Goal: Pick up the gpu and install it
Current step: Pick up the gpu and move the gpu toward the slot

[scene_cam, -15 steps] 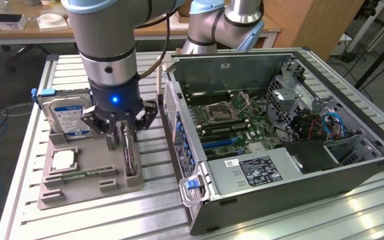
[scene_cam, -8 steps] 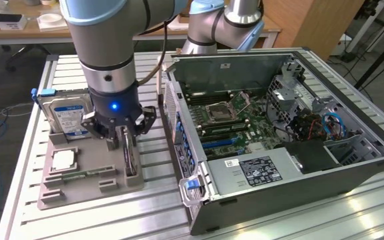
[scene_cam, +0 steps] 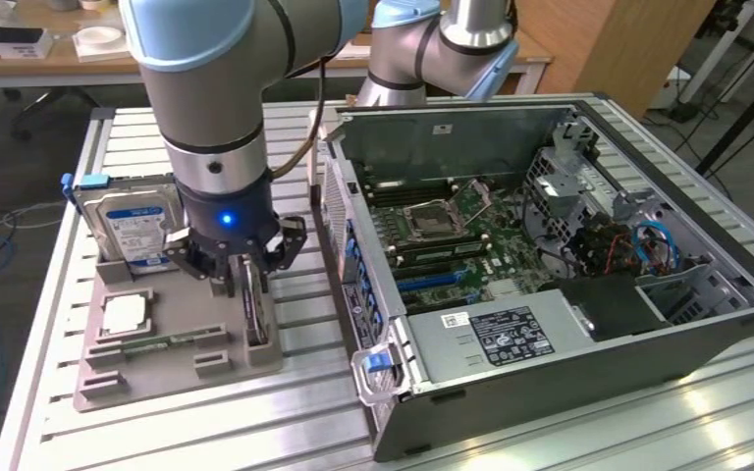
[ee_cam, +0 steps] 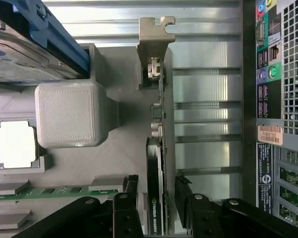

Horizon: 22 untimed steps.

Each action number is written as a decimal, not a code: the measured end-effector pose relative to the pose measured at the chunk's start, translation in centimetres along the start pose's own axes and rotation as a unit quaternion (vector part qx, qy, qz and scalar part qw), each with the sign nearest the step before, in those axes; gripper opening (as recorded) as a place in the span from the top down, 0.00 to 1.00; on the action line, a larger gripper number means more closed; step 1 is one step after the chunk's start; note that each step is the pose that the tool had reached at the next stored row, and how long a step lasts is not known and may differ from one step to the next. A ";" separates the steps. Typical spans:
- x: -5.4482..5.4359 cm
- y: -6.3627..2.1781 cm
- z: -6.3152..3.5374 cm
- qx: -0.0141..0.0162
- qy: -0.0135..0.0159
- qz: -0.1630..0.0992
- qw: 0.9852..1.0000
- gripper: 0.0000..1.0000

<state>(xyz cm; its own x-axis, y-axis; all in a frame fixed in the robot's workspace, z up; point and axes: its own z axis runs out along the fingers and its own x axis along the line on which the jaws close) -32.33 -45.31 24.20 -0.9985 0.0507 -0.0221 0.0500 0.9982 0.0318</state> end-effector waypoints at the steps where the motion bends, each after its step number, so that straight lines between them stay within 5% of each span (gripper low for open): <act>1: 0.0 0.11 0.08 0.000 0.000 0.000 1.000 0.57; 22: -0.1 0.47 0.38 0.000 0.000 0.000 1.000 0.65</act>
<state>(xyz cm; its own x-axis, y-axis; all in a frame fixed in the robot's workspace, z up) -32.24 -44.83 23.84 -0.9985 0.0506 -0.0224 0.0499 0.9982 0.0326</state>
